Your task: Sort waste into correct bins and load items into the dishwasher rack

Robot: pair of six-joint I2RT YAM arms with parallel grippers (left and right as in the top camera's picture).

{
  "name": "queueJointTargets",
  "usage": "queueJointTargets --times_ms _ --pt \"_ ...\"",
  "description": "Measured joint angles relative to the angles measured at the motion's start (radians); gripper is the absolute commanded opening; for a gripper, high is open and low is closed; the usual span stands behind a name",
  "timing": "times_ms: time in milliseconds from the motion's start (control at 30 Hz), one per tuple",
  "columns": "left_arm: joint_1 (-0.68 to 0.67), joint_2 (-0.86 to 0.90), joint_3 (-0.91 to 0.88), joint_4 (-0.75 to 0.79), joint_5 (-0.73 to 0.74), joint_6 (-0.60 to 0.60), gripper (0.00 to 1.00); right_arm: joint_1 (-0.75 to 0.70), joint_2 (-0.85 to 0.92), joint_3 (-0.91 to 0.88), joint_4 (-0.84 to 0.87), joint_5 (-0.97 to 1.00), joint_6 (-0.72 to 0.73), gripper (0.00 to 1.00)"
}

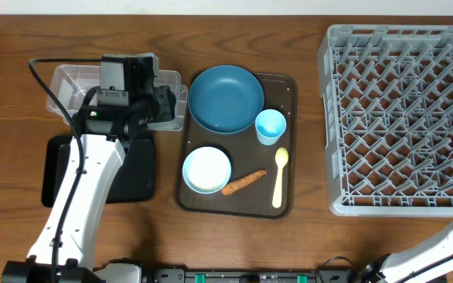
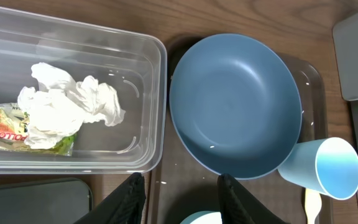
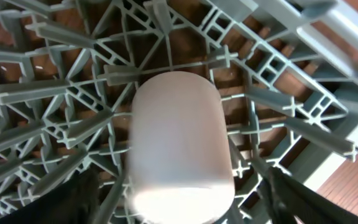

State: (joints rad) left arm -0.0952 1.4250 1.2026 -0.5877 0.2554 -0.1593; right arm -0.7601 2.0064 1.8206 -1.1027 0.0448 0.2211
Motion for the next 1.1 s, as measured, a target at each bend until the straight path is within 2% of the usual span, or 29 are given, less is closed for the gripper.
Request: queueJointTargets --times_ms 233,300,367,467,667,900,1100 --pt "0.000 0.000 0.000 0.000 0.000 0.000 0.41 0.000 0.000 0.000 -0.009 0.000 -0.004 0.91" --pt "0.000 0.000 0.000 0.000 0.000 0.000 0.41 0.000 0.000 0.000 -0.010 -0.007 -0.007 0.85" --pt "0.000 0.000 0.000 0.000 0.000 0.000 0.41 0.000 0.000 0.000 -0.012 -0.034 -0.027 0.81" --pt "0.000 0.000 0.000 0.000 0.000 0.004 0.48 0.000 0.000 0.000 -0.011 -0.108 -0.061 0.81" --pt "0.000 0.000 0.000 0.000 0.000 0.003 0.50 0.029 -0.001 0.000 0.004 -0.256 -0.122 0.83" --pt "-0.020 0.000 0.000 0.012 -0.001 0.003 0.57 0.187 -0.055 0.000 0.009 -0.354 -0.170 0.85" --pt "-0.125 0.057 0.000 0.120 -0.001 0.003 0.58 0.358 -0.080 0.000 -0.027 -0.383 -0.183 0.86"
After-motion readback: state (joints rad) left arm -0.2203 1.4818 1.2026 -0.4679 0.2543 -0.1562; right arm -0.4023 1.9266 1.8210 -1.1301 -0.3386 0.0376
